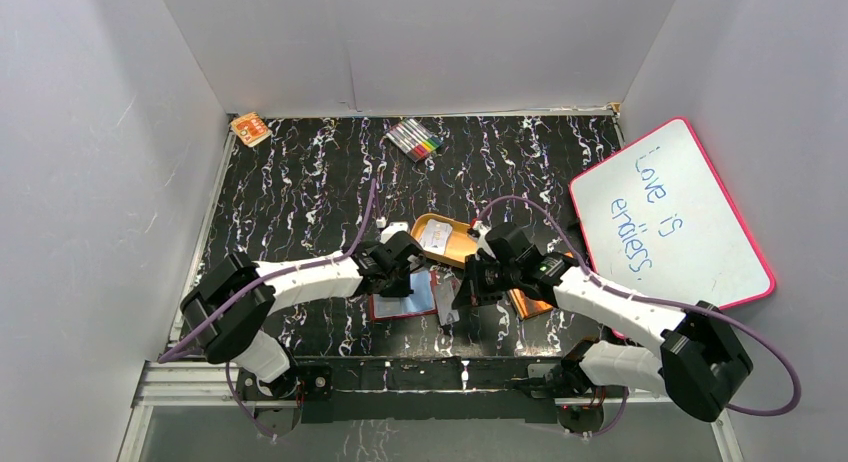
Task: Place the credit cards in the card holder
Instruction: Turn over the card slot in the card holder.
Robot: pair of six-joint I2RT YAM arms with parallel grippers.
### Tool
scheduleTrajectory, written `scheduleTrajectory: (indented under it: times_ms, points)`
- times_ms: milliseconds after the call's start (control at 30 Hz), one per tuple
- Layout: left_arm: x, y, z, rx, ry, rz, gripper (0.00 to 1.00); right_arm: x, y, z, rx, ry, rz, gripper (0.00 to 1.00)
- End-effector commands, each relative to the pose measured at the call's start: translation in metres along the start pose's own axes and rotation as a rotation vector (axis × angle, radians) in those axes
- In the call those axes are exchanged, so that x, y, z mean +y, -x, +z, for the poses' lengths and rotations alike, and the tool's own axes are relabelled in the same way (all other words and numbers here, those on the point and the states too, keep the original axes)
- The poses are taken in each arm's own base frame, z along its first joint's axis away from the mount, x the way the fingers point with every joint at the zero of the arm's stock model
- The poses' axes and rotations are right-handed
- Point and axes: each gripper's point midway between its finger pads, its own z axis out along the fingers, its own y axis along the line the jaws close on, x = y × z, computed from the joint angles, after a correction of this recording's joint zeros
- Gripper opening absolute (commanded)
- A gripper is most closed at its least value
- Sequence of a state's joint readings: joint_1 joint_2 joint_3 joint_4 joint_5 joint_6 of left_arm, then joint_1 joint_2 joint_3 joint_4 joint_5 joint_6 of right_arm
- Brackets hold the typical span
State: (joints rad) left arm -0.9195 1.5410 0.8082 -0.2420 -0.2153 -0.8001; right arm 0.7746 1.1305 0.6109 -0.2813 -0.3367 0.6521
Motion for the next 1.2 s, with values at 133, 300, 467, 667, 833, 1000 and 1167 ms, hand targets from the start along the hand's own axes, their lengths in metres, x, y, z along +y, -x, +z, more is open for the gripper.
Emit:
scheduleTrajectory:
  times_ms: [133, 300, 467, 667, 833, 1000, 1167]
  points:
    - [0.037, -0.029, 0.002, 0.070, 0.118, 0.038, 0.03, 0.032, 0.017, 0.004, -0.010, 0.138, -0.028, 0.00]
    - [0.039, -0.031, 0.001, 0.069, 0.123, 0.034, 0.00, 0.030, 0.019, 0.010, 0.013, 0.119, -0.019, 0.00]
    - [0.040, -0.031, 0.001, 0.068, 0.125, 0.031, 0.00, 0.032, 0.024, 0.015, 0.020, 0.120, -0.020, 0.00]
    - [0.041, -0.032, 0.001, 0.067, 0.127, 0.030, 0.00, 0.028, 0.026, 0.020, 0.032, 0.103, 0.007, 0.00]
    - [0.042, -0.032, 0.001, 0.067, 0.130, 0.030, 0.00, 0.026, 0.034, 0.018, 0.003, 0.107, 0.059, 0.00]
    - [0.043, -0.033, 0.001, 0.067, 0.133, 0.030, 0.00, 0.036, 0.037, 0.015, 0.018, 0.179, 0.085, 0.00]
    - [0.043, -0.031, 0.001, 0.062, 0.133, 0.030, 0.00, 0.038, 0.038, 0.017, 0.041, 0.204, 0.138, 0.00]
